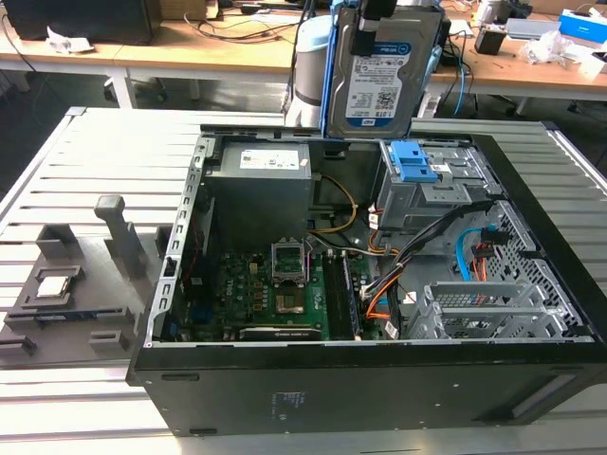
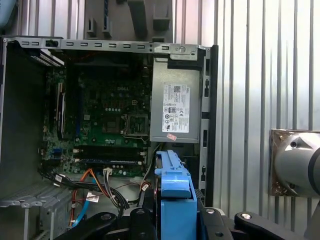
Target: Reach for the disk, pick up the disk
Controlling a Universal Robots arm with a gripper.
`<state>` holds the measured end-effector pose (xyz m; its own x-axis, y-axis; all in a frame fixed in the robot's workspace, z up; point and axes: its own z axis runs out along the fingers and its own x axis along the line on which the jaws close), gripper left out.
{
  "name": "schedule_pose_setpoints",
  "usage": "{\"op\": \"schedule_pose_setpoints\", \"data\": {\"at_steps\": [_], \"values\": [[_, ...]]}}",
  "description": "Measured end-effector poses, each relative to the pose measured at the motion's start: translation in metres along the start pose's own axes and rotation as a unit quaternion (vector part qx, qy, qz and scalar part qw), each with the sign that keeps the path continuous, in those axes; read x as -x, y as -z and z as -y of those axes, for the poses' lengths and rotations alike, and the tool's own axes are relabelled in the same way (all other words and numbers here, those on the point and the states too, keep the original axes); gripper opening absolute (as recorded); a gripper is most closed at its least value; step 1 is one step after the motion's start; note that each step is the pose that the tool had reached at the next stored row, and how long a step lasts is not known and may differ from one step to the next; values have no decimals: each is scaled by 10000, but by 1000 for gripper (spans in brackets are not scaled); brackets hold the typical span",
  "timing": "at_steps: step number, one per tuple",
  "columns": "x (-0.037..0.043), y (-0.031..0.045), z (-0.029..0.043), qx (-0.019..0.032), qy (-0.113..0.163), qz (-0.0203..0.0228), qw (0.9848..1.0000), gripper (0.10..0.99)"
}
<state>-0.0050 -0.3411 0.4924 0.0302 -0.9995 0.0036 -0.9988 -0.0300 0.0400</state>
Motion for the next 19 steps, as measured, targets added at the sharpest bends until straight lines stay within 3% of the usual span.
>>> {"op": "schedule_pose_setpoints", "data": {"at_steps": [19], "values": [[15, 20, 491, 0, 1, 0, 10000, 365]]}}
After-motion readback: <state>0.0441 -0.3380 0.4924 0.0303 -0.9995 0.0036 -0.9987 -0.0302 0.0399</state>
